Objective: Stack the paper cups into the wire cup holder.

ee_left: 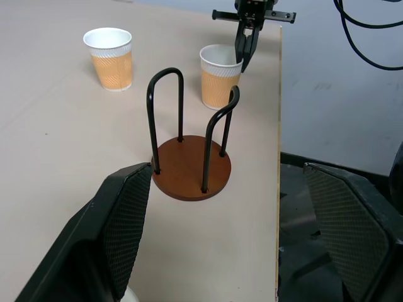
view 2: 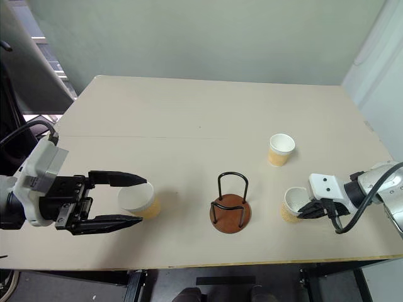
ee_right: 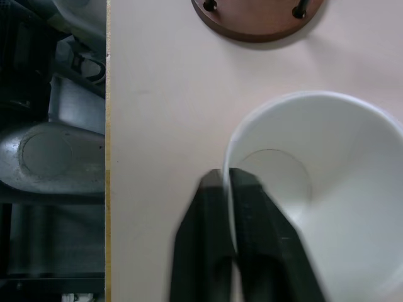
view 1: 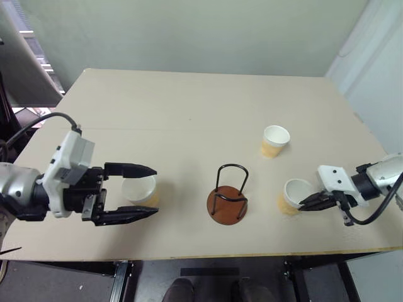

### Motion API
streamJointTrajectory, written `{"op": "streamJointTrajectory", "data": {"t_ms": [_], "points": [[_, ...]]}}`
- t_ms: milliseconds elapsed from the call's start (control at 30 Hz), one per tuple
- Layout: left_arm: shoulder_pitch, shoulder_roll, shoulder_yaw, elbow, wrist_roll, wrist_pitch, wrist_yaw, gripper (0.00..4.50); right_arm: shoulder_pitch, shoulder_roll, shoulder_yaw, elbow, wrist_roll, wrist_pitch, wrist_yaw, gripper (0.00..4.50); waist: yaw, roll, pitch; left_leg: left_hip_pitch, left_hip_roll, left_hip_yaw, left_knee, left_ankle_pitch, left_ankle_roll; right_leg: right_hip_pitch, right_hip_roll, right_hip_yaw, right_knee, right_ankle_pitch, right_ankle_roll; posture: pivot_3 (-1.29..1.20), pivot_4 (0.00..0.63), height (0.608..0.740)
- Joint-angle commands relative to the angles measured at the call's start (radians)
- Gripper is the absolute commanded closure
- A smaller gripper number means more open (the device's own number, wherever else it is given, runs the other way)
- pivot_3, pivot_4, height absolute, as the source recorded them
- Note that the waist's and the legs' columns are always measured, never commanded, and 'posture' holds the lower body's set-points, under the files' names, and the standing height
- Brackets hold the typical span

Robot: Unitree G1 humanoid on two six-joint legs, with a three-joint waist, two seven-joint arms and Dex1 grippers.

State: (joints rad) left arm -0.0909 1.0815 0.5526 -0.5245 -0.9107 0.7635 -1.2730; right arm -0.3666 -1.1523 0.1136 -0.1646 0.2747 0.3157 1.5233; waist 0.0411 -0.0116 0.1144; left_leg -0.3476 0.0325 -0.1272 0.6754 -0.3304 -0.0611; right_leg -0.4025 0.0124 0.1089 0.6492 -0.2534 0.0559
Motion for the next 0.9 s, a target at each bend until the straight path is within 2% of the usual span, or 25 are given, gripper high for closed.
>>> {"op": "streamJointTrajectory", "data": {"t_ms": [33, 133, 233, 333, 433, 533, 733, 900], "points": [[0.002, 0.016, 0.035, -0.013, 0.001, -0.027, 0.005, 0.38, -0.026, -0.012, -0.044, -0.049, 0.064, 0.026, 0.029, 4.48, -0.001, 0.0, 0.0, 0.0, 0.0, 0.0, 0.0, 0.0, 0.0, 0.0, 0.0, 0.0, 0.0, 0.0, 0.0, 0.0, 0.15, 0.74], [0.005, 0.021, 0.031, -0.005, 0.008, -0.037, 0.005, 0.38, -0.121, -0.008, -0.104, -0.06, 0.167, 0.085, 0.048, 4.48, -0.006, 0.0, 0.0, 0.0, 0.0, 0.002, 0.0, 0.0, 0.0, -0.001, 0.0, 0.002, 0.0, 0.0, 0.0, 0.0, 0.15, 0.74], [0.011, 0.03, 0.031, 0.005, 0.019, -0.045, 0.001, 0.38, -0.289, 0.008, -0.147, -0.058, 0.289, 0.156, 0.063, 4.48, -0.012, 0.001, 0.0, -0.001, 0.0, 0.004, 0.0, 0.001, -0.001, -0.002, 0.001, 0.002, 0.001, 0.0, -0.001, 0.0, 0.15, 0.74], [0.012, 0.035, 0.021, 0.013, 0.027, -0.055, 0.001, 0.38, -0.433, 0.04, -0.149, -0.051, 0.352, 0.191, 0.073, 4.48, -0.017, 0.0, 0.0, 0.0, 0.0, 0.005, -0.002, 0.001, -0.001, -0.005, 0.002, 0.003, 0.002, -0.001, -0.002, 0.0, 0.15, 0.74], [0.007, 0.032, 0.004, 0.011, 0.029, -0.063, 0.01, 0.38, -0.508, 0.077, -0.124, -0.06, 0.389, 0.196, 0.088, 4.48, -0.016, -0.001, -0.001, 0.0, 0.001, 0.003, -0.004, 0.001, -0.002, -0.005, 0.004, 0.003, 0.002, -0.002, -0.003, 0.0, 0.15, 0.74], [0.007, 0.026, -0.011, 0.011, 0.036, -0.071, 0.015, 0.38, -0.544, 0.131, -0.083, -0.088, 0.412, 0.208, 0.089, 4.48, -0.017, -0.001, 0.0, -0.001, 0.001, 0.001, -0.005, 0.001, -0.003, -0.006, 0.003, 0.003, 0.002, -0.002, -0.003, 0.0, 0.15, 0.74], [0.001, 0.021, -0.027, 0.009, 0.035, -0.077, 0.024, 0.38, -0.529, 0.231, 0.048, -0.068, 0.255, 0.13, 0.047, 4.48, -0.02, -0.001, 0.0, -0.001, 0.001, 0.0, -0.005, 0.002, -0.004, -0.007, 0.003, 0.003, 0.004, -0.002, -0.003, 0.0, 0.15, 0.74], [0.012, 0.019, -0.021, -0.007, 0.023, -0.069, 0.037, 0.38, -0.513, 0.261, 0.076, -0.06, 0.219, 0.115, 0.053, 4.48, -0.019, -0.001, 0.0, -0.001, 0.001, 0.0, -0.005, 0.002, -0.004, -0.008, 0.002, 0.003, 0.005, -0.002, -0.003, 0.0, 0.15, 0.74]]}}
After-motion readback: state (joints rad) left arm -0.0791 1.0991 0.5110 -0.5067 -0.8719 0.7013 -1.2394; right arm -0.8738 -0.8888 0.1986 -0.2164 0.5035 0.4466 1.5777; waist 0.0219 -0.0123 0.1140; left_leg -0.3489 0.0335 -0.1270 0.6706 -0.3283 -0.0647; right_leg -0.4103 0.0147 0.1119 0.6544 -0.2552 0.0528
